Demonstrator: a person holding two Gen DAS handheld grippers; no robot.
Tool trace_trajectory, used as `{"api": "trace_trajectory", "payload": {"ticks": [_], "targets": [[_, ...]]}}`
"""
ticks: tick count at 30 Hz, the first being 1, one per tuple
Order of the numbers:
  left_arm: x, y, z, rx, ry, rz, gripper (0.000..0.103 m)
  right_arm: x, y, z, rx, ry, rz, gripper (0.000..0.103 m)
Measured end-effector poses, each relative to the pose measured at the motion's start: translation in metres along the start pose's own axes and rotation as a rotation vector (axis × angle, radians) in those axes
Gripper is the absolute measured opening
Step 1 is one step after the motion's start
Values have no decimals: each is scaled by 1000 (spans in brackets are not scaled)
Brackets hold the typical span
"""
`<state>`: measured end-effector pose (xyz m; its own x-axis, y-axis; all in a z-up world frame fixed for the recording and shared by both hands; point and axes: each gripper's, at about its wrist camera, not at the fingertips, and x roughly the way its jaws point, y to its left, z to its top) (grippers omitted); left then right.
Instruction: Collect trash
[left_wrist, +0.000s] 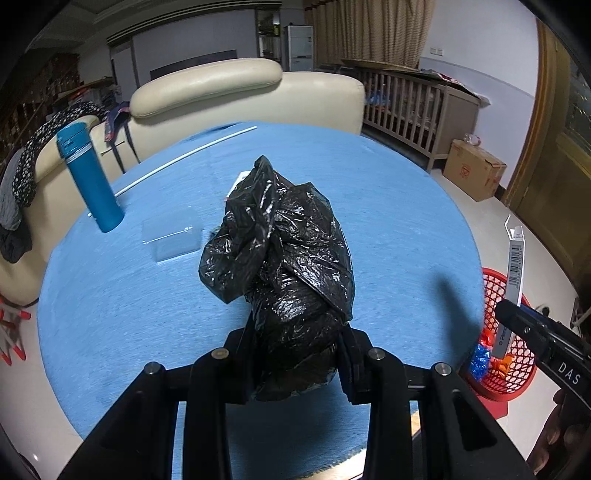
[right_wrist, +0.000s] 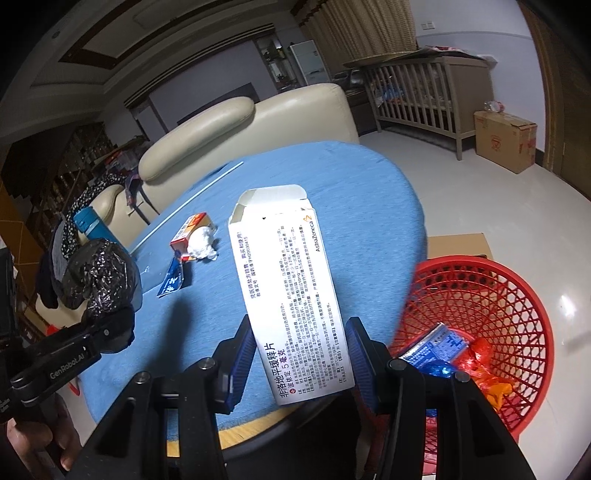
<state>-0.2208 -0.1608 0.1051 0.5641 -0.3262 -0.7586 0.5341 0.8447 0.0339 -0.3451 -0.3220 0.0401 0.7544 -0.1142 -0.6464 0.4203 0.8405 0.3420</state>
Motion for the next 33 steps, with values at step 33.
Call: {"api": "trace_trajectory", "payload": {"ticks": [33], "targets": [[4,-129,-9,266,23,-149,37,-57,-161,-22,222,-55,-209,52]]}}
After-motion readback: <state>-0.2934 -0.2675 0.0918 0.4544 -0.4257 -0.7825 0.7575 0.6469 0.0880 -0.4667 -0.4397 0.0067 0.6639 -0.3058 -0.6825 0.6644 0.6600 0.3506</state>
